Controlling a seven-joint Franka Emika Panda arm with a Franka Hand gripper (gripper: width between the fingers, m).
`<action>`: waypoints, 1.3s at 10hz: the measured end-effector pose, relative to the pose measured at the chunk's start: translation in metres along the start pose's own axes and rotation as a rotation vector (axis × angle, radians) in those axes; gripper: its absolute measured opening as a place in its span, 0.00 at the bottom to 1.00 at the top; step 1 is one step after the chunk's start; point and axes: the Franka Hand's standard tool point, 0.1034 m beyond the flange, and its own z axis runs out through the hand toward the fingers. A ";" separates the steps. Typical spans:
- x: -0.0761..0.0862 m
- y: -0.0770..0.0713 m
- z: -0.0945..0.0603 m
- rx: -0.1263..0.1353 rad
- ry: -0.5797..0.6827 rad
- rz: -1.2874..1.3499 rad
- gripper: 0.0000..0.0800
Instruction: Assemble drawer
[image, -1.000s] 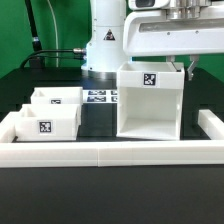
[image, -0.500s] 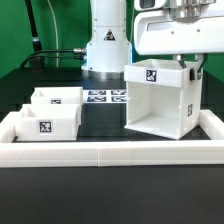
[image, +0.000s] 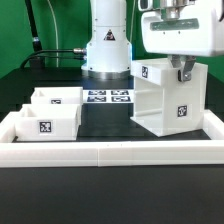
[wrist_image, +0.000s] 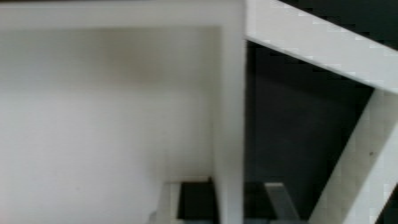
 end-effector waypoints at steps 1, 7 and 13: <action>0.000 0.000 0.000 0.001 -0.003 0.039 0.05; 0.007 -0.007 0.002 -0.001 -0.046 0.210 0.05; 0.026 -0.068 0.007 0.014 -0.061 0.245 0.05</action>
Offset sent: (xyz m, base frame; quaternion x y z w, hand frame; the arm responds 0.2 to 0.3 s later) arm 0.0000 0.0000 0.0000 0.0000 0.0000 0.1296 0.9916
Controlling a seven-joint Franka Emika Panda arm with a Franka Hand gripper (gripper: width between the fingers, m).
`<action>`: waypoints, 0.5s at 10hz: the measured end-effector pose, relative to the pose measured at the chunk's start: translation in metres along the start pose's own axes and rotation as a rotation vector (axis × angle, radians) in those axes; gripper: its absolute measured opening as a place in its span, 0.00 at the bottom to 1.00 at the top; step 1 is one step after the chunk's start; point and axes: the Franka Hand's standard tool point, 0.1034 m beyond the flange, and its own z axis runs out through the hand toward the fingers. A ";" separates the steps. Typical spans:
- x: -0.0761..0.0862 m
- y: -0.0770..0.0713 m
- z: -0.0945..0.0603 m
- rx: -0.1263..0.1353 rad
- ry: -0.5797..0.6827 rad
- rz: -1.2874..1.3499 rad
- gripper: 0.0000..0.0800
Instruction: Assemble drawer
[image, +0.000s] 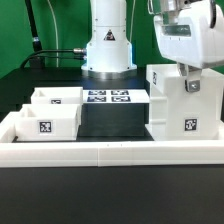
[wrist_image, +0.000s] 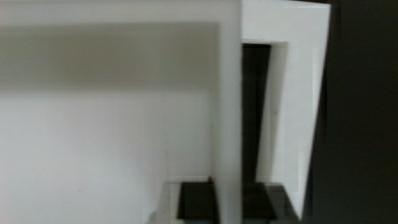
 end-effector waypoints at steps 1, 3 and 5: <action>0.000 -0.004 0.001 -0.005 0.000 0.009 0.05; 0.002 -0.015 0.001 -0.002 0.003 0.018 0.05; 0.002 -0.019 0.001 -0.001 0.002 0.018 0.05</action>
Offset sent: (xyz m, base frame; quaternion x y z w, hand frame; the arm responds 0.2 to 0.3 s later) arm 0.0254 0.0027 -0.0111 -0.0199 0.0061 0.0417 0.9989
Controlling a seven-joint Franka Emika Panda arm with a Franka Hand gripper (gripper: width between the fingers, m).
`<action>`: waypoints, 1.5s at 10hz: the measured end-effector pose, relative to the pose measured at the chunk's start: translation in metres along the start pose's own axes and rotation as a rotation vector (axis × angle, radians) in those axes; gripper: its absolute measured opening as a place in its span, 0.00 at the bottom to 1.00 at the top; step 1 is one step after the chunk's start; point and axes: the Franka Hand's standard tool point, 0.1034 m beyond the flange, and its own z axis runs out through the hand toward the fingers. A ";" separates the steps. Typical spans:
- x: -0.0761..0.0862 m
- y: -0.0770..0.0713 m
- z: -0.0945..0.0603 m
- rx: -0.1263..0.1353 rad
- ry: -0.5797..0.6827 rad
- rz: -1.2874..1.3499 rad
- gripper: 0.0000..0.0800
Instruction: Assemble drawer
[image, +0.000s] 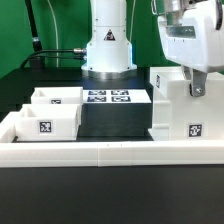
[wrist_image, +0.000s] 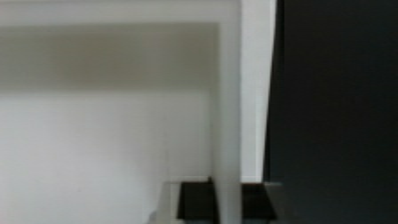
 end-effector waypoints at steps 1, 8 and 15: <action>0.000 0.000 0.000 -0.001 0.000 -0.003 0.05; -0.001 -0.004 -0.002 0.013 0.001 -0.012 0.74; -0.009 0.032 -0.037 0.053 -0.015 -0.164 0.81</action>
Offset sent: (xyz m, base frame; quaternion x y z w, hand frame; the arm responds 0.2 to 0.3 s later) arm 0.0000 0.0000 0.0000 0.0000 0.0000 0.0000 1.0000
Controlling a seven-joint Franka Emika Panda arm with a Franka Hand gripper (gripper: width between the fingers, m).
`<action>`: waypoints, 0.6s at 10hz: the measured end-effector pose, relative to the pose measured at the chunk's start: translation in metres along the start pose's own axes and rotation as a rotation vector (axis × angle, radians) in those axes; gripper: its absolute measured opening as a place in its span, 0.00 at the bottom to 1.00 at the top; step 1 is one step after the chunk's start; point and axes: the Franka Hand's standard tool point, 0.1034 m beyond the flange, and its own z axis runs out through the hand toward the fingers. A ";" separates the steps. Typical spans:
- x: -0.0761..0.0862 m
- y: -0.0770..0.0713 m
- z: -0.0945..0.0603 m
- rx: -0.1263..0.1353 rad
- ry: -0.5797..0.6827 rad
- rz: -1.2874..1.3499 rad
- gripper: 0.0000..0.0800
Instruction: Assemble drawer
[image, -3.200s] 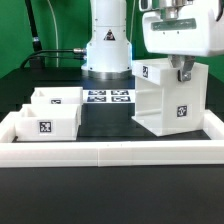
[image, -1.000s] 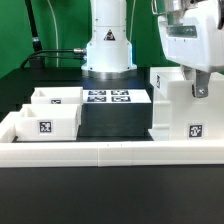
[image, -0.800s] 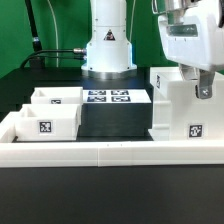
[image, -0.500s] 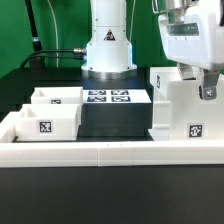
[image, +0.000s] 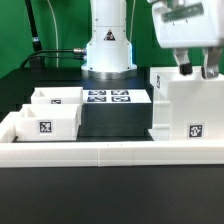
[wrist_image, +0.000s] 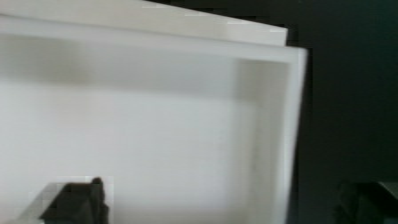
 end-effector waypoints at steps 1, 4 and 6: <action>0.000 0.008 -0.011 0.006 -0.006 -0.056 0.81; 0.000 0.014 -0.016 0.008 -0.012 -0.105 0.81; 0.005 0.019 -0.015 -0.004 -0.005 -0.326 0.81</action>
Offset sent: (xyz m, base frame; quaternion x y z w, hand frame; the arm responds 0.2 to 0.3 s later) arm 0.0000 0.0000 0.0000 0.0000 0.0000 0.0000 1.0000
